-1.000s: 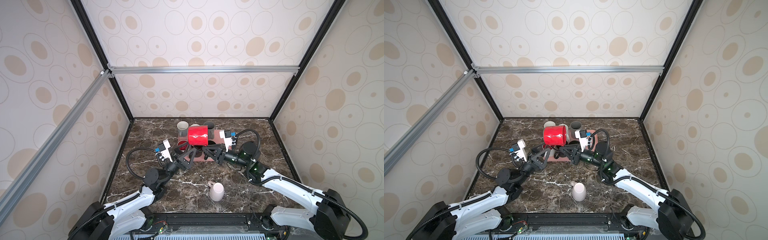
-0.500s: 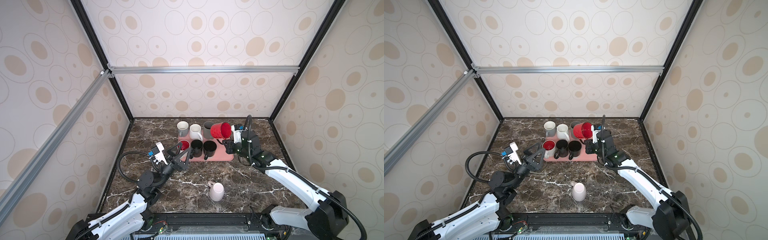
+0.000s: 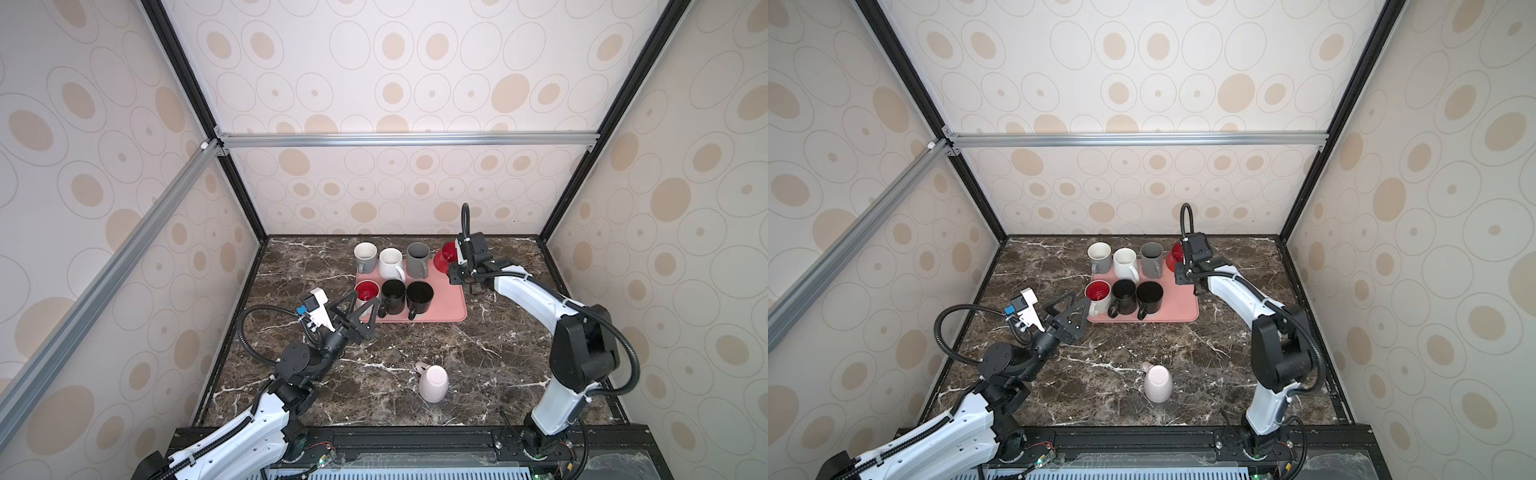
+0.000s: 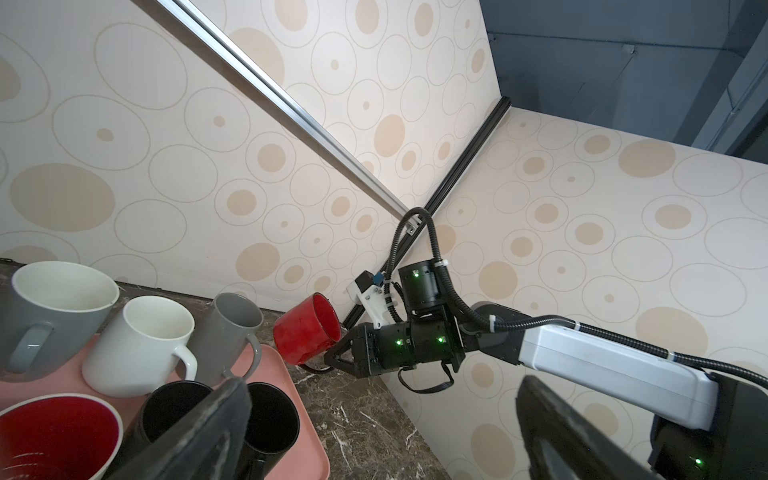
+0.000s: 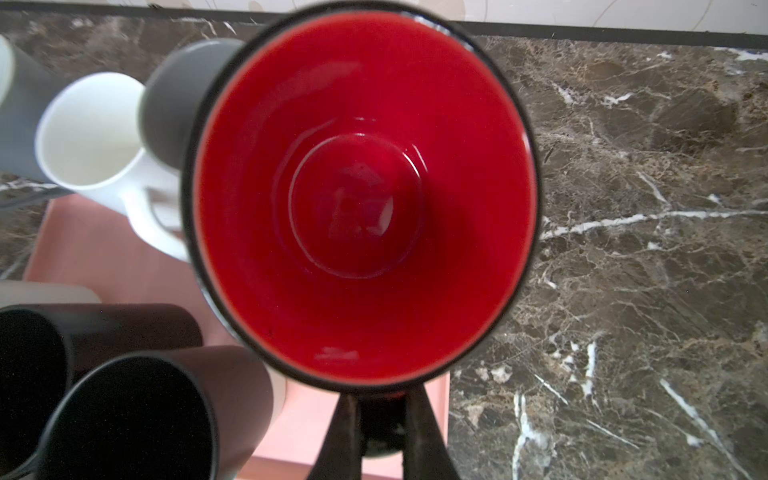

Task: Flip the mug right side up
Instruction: 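Carry the upright red mug to the tray's far corner with the right gripper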

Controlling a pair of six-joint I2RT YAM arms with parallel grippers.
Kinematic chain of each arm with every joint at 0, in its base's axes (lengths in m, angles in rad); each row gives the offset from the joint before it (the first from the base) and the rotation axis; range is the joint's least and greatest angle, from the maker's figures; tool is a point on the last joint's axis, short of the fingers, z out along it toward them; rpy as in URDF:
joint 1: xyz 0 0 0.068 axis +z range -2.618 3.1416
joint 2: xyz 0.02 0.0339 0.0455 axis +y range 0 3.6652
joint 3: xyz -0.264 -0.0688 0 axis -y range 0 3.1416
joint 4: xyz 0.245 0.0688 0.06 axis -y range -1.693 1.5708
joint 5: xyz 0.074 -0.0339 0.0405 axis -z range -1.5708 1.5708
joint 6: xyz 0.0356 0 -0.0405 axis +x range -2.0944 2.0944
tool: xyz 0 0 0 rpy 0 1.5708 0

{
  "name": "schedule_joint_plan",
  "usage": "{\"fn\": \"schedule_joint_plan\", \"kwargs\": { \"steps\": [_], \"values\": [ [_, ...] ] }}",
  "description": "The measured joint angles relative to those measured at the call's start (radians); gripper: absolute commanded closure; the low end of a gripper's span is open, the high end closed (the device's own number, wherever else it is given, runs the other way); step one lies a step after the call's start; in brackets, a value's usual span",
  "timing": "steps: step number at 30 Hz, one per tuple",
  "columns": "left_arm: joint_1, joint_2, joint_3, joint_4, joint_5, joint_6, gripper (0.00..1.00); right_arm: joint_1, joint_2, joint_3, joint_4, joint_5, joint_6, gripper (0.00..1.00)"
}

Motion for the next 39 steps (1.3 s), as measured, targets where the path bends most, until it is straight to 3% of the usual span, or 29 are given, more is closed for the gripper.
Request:
{"fn": "schedule_joint_plan", "kwargs": {
  "steps": [15, 26, 39],
  "values": [
    [0.000, -0.032, 0.000, -0.050, -0.029, 0.034, 0.01, -0.012, 0.303, 0.270, -0.161, 0.058, -0.072, 1.00],
    [0.000, -0.039, -0.005, -0.055, -0.037, 0.045, 0.01, -0.013, 0.352, 0.340, -0.206, 0.085, -0.101, 0.97],
    [0.001, -0.033, -0.006, -0.055, -0.036, 0.045, 0.01, -0.013, 0.391, 0.386, -0.177, 0.098, -0.123, 0.56]
  ]
}}
